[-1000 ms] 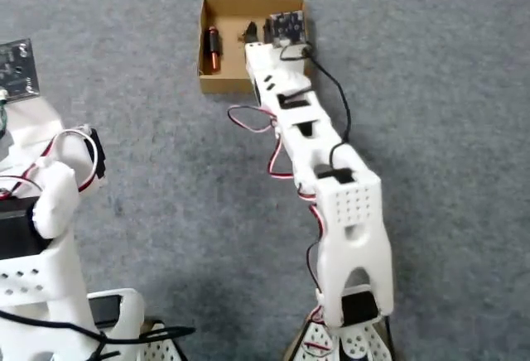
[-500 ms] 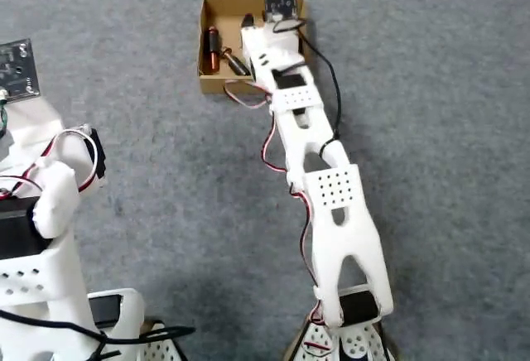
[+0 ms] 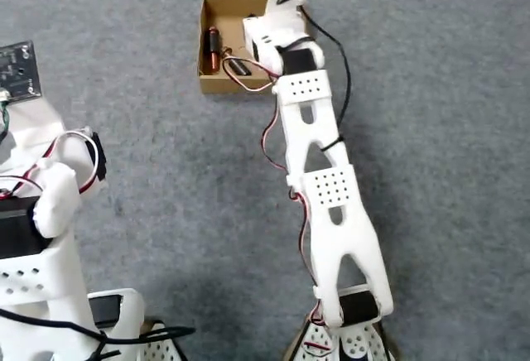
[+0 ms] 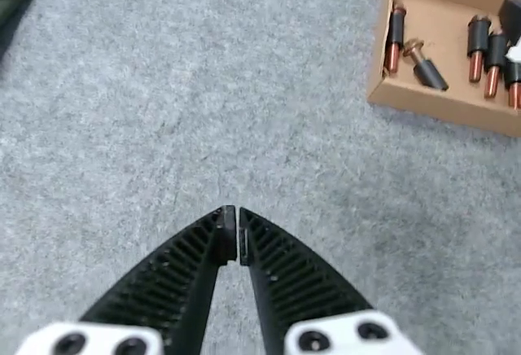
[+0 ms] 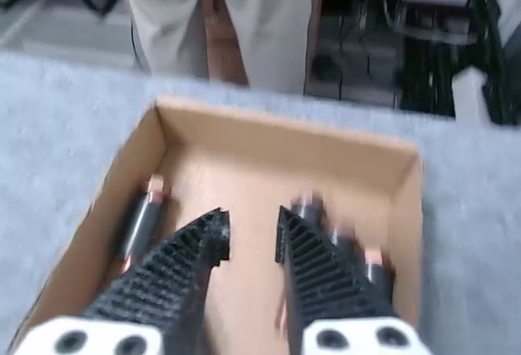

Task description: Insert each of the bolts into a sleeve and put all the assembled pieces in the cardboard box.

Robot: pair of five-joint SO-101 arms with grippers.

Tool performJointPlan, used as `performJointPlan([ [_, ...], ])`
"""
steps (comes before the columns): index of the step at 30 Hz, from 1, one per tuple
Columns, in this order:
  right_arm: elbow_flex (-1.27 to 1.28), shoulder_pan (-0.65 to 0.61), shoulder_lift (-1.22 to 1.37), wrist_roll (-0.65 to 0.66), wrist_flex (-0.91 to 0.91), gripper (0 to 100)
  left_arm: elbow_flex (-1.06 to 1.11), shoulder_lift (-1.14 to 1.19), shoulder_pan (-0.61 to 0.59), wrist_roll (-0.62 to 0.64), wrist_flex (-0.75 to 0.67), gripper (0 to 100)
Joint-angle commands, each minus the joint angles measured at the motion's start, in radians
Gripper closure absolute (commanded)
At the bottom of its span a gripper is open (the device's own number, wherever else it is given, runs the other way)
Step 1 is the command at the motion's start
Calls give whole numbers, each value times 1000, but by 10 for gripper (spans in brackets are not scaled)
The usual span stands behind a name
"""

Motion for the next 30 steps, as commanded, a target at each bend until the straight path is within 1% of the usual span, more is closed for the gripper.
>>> performJointPlan([
  [1,-81,7,-82,-20,241,907,-9,-12,-3,-11,28,980],
  [5,-82,1,-177,-57,557,907,-2,-12,-6,-11,49,980],
  [8,-79,-13,-265,-84,796,907,44,-15,-2,-8,51,980],
  [10,-67,-1,-321,-81,795,924,92,-38,-2,-9,66,980],
  [12,-47,18,-395,-75,792,996,153,-82,0,-9,68,980],
  [14,-7,1,-492,-38,793,984,215,-147,0,-9,68,980],
  [16,97,-22,-601,3,793,984,282,-225,17,-11,68,980],
  [19,374,-64,-789,17,792,983,381,-354,49,-12,51,978],
  [21,625,-88,-924,18,790,983,448,-440,54,-21,-2,976],
  [23,885,-102,-1053,17,789,983,529,-522,52,-60,-68,976],
  [26,1204,-96,-1216,17,753,983,683,-636,57,-118,-172,977],
  [30,1531,-38,-1394,21,651,983,895,-776,58,-172,-288,979],
])
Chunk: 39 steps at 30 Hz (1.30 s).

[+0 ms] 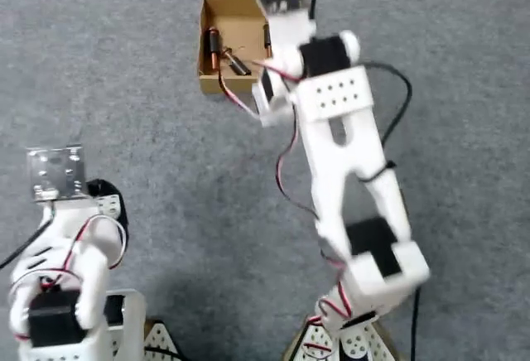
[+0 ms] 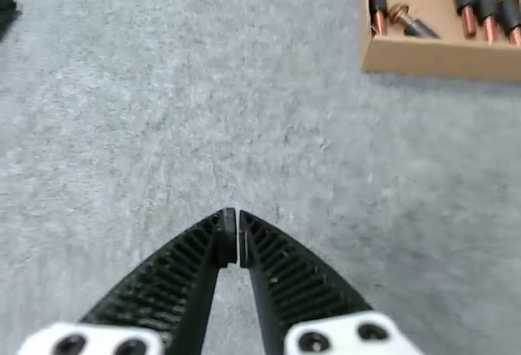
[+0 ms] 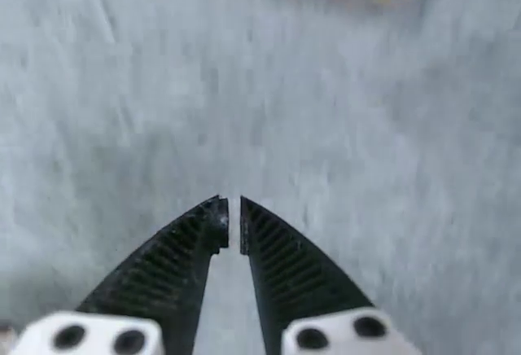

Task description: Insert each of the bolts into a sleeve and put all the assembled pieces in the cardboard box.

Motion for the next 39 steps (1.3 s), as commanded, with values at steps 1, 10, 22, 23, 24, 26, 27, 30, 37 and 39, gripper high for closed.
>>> performJointPlan([
  [1,320,59,-202,11,-107,983,170,-117,15,-40,-100,979],
  [10,1084,97,-642,89,-641,998,414,-265,8,-44,-94,980],
  [22,1598,105,-1136,89,-905,997,436,-263,-28,-48,81,981],
  [23,1627,105,-1171,89,-922,997,451,-263,-26,-48,91,981],
  [24,1655,105,-1208,89,-931,997,468,-262,-25,-41,61,981],
  [26,1722,104,-1287,89,-954,997,500,-262,-17,-40,14,981],
  [27,1761,102,-1328,89,-970,997,534,-262,-17,-40,-5,981],
  [30,1885,104,-1466,89,-1022,997,661,-262,-26,-44,-28,980],
  [37,2005,105,-1801,89,-930,997,666,-262,-17,-40,-29,980],
  [39,2003,105,-1870,89,-859,997,666,-262,-23,-40,-29,980],
])
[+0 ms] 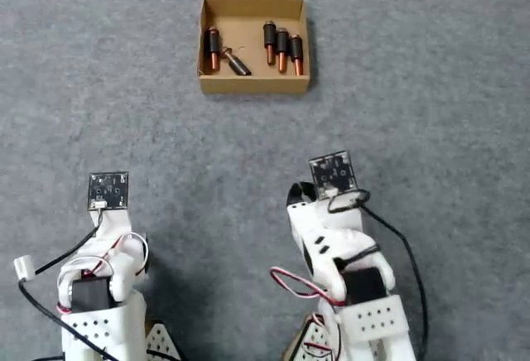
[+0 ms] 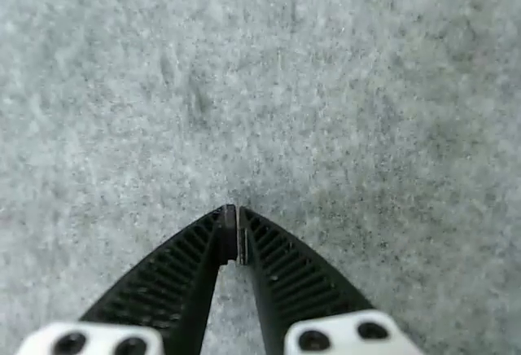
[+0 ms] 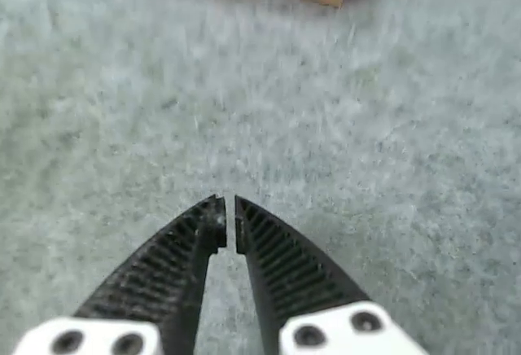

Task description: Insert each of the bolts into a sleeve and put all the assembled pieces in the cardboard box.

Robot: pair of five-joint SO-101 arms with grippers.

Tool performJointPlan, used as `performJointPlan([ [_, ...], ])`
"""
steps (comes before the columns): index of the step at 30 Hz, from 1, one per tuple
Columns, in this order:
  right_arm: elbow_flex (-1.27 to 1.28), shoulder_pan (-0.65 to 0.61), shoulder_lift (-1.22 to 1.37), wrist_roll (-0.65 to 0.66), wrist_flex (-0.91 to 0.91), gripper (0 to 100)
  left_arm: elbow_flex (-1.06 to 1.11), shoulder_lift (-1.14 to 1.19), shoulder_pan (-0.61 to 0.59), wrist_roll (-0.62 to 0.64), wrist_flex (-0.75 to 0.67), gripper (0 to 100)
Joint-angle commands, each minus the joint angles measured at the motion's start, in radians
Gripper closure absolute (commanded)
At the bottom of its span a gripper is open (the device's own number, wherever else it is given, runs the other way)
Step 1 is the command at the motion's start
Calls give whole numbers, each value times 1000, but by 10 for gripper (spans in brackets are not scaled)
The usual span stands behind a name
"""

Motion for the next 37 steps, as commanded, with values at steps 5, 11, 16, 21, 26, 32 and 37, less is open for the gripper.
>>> performJointPlan([
  [5,-8,18,-229,9,316,996,15,-5,-2,-3,-17,980],
  [11,-10,16,-242,9,522,996,15,-5,-2,-5,-17,980],
  [16,-10,16,-245,9,534,996,15,-5,-2,-5,-17,980],
  [21,-10,16,-245,9,534,996,15,-5,-2,-5,-17,980],
  [26,-10,16,-245,9,534,996,15,-5,-2,-5,-17,980],
  [32,-10,16,-245,9,534,996,15,-5,-2,-5,-17,980],
  [37,-10,16,-245,9,534,996,15,-5,-2,-5,-17,980],
])
